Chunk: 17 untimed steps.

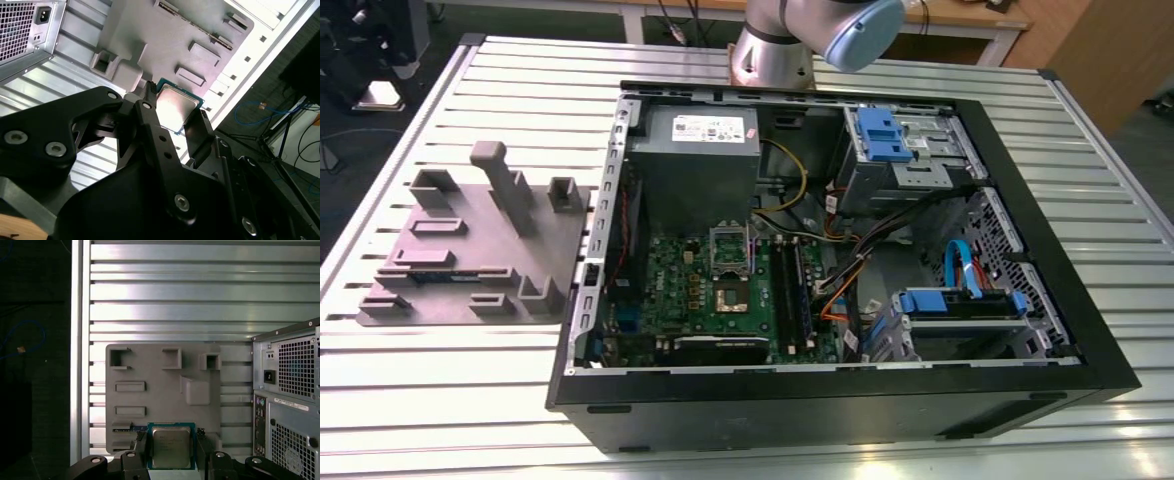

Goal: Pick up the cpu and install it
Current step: 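Pick up the cpu and move it towards the insertion slot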

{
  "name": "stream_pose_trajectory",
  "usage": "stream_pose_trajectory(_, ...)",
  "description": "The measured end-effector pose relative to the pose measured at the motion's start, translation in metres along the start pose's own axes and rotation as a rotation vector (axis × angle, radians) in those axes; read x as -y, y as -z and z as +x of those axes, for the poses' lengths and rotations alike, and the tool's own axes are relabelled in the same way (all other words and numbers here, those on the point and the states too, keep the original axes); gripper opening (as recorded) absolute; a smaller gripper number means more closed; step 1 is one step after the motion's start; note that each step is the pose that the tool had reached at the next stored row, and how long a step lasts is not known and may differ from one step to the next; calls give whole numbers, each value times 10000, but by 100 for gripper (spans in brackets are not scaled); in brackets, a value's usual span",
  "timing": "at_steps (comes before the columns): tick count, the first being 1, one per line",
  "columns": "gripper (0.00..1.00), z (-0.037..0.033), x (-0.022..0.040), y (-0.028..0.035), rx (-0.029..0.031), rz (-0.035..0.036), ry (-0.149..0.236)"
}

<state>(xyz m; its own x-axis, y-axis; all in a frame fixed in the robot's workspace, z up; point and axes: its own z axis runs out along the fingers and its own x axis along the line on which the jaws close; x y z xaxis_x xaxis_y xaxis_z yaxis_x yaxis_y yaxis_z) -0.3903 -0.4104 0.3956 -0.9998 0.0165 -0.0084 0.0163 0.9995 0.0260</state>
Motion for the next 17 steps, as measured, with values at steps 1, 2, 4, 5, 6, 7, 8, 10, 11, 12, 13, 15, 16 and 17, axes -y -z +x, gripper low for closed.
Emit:
stream_pose_trajectory(1, 47, -4, 0, 0, 0, 0, 0)
stream_pose_trajectory(2, 47, -8, 0, 0, 1, 0, 0)
stream_pose_trajectory(4, 47, -15, 0, 0, 0, 0, 0)
stream_pose_trajectory(5, 47, -19, 0, 0, 0, 0, 0)
stream_pose_trajectory(6, 47, -23, 0, 0, 1, 0, 0)
stream_pose_trajectory(7, 47, -27, 0, 0, 0, 0, 0)
stream_pose_trajectory(8, 47, -30, 0, 0, 0, 0, 0)
stream_pose_trajectory(10, 47, -37, 0, 0, 0, 0, 0)
stream_pose_trajectory(11, 47, -41, -1, 0, 0, 1, 0)
stream_pose_trajectory(12, 47, -44, -1, -1, 0, 0, 0)
stream_pose_trajectory(13, 47, -47, -1, -1, 1, 0, 0)
stream_pose_trajectory(15, 47, -55, -1, -1, 1, 0, 0)
stream_pose_trajectory(16, 47, -58, -1, -1, 1, 0, 0)
stream_pose_trajectory(17, 47, -61, -1, -1, 0, 0, 0)
